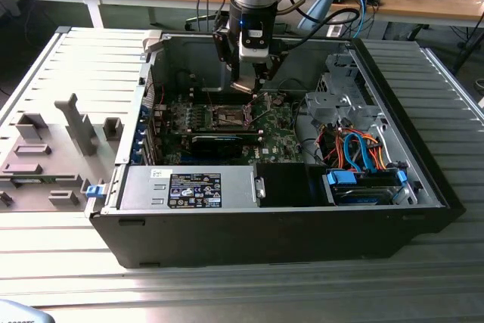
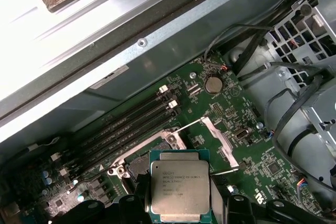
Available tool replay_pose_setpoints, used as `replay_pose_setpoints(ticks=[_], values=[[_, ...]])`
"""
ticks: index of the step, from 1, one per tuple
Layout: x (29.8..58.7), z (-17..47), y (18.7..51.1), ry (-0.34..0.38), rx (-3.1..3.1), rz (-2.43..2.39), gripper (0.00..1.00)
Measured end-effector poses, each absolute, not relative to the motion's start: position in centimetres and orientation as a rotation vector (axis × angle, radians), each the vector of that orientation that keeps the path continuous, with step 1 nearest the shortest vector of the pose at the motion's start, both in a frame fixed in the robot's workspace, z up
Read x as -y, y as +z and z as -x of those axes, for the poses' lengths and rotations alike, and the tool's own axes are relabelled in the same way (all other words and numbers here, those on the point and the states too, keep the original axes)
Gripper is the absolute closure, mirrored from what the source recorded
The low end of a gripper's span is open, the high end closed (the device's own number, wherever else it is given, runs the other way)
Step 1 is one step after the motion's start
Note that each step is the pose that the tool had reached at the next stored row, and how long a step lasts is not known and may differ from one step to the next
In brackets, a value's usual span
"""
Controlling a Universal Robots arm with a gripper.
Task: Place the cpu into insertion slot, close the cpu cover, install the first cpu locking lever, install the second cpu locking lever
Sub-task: 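Place the cpu into insertion slot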
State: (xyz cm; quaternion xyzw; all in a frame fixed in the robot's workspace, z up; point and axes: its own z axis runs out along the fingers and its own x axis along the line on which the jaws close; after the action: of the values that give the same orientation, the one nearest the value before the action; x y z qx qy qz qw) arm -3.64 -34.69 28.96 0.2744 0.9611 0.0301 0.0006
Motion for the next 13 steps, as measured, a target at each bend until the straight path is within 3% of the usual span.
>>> replay_pose_setpoints(ticks=[13], values=[[34.70, 3.64, 28.96, 0.094, -3.010, -0.888, 0.45]])
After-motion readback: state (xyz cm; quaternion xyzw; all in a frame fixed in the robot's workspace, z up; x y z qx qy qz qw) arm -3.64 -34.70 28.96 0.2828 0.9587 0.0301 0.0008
